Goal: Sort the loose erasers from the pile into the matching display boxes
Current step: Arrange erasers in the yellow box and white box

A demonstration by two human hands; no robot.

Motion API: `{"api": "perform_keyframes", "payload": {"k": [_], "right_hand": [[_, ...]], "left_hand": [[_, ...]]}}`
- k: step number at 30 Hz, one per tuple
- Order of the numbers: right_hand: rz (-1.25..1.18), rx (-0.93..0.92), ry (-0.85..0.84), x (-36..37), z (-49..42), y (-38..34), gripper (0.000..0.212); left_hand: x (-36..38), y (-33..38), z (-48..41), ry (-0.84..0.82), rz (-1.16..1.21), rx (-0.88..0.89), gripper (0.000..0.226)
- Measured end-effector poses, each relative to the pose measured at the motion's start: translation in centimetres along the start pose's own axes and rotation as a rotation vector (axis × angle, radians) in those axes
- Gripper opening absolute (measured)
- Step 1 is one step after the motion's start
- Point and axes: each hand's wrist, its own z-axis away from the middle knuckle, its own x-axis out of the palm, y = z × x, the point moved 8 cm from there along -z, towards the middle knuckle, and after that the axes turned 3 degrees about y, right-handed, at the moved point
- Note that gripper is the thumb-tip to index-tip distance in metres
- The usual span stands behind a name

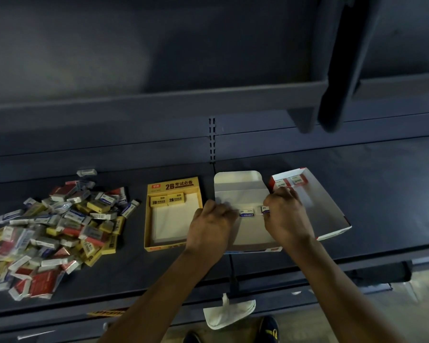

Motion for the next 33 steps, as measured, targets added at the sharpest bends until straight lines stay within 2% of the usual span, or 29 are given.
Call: {"api": "perform_keyframes", "payload": {"k": [8,18,28,30,33], "right_hand": [[0.035,-0.011,-0.046,1.4,0.2,-0.3,0.027],[0.020,-0.041,0.048,1.8,0.3,-0.4,0.030],[0.083,-0.050,0.055,2.8,0.3,-0.8,0.026],[0.050,-0.037,-0.003,3.3,0.4,-0.6,0.025],[0.039,-0.043,0.010,3.3,0.5,-0.4,0.025]], "left_hand": [[-0.9,0.4,0.3,0.019,0.003,0.008,0.045],[-1.1,0.2,0.2,0.114,0.040,0.062,0.038],[-0.7,0.3,0.1,0.041,0.002,0.032,0.052],[-0.1,0.2,0.3,0.060,-0.004,0.040,0.054],[0.3,-0.1,0.1,0.077,-0.033,0.027,0.055]]}}
